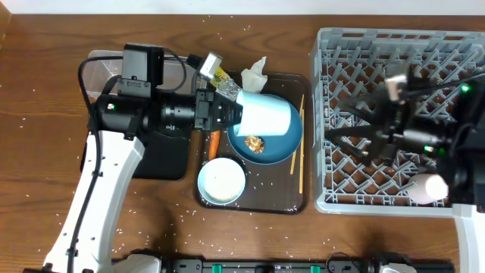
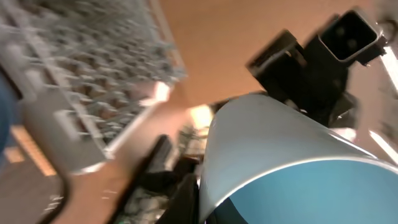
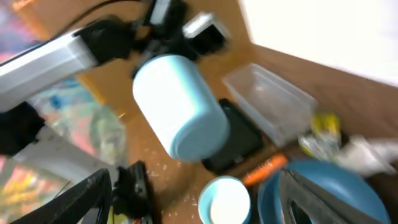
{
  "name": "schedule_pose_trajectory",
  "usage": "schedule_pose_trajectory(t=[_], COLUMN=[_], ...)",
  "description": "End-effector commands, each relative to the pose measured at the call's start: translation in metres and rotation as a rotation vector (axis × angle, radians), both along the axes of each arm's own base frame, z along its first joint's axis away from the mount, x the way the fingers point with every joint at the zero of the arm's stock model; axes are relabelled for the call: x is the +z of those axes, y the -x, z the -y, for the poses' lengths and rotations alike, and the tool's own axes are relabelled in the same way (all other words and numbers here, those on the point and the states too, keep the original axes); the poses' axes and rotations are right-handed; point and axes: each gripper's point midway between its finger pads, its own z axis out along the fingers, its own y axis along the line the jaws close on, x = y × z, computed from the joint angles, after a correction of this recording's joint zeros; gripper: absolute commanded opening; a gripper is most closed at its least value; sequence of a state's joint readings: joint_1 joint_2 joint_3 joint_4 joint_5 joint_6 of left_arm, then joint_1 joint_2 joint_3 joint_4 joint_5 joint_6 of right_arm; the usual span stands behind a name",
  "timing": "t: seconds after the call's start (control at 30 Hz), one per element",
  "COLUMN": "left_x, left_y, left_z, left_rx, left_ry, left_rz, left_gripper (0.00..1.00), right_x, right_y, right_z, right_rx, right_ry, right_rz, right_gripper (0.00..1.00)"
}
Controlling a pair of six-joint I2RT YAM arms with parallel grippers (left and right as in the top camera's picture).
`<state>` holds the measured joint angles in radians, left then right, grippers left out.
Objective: Sort waste into correct bins and load items into the dishwasher rack
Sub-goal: 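Lift the light-blue cup and pass it to the right gripper, then place the light-blue cup in the rack's right edge with the right gripper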
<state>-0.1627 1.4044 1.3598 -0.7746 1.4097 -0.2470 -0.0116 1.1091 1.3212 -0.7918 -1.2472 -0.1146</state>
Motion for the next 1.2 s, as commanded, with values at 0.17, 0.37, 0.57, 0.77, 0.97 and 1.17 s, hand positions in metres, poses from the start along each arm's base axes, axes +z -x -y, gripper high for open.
schedule_pose_trajectory(t=[0.17, 0.37, 0.57, 0.77, 0.97, 1.17], left_x=[0.025, 0.026, 0.026, 0.025, 0.014, 0.013], left_y=[0.019, 0.021, 0.02, 0.018, 0.006, 0.005], left_z=[0.001, 0.001, 0.001, 0.001, 0.001, 0.001], left_rx=[-0.101, -0.102, -0.101, -0.091, -0.031, -0.027], left_ry=[0.126, 0.126, 0.126, 0.115, 0.049, 0.043], left_rz=[-0.021, -0.015, -0.014, -0.003, 0.026, 0.027], left_gripper=[0.06, 0.06, 0.06, 0.47, 0.98, 0.98], right_x=[0.005, -0.005, -0.009, -0.006, -0.031, -0.059], right_y=[0.0, 0.006, 0.004, 0.004, -0.027, -0.054], right_z=[-0.046, -0.08, -0.099, -0.093, -0.057, 0.059], right_rx=[0.083, 0.202, 0.255, 0.234, -0.057, -0.635], right_ry=[0.014, 0.014, 0.005, 0.007, 0.145, 0.309], right_rz=[0.025, 0.014, 0.02, 0.022, -0.059, -0.233], right_gripper=[0.81, 0.77, 0.49, 0.3, 0.31, 0.28])
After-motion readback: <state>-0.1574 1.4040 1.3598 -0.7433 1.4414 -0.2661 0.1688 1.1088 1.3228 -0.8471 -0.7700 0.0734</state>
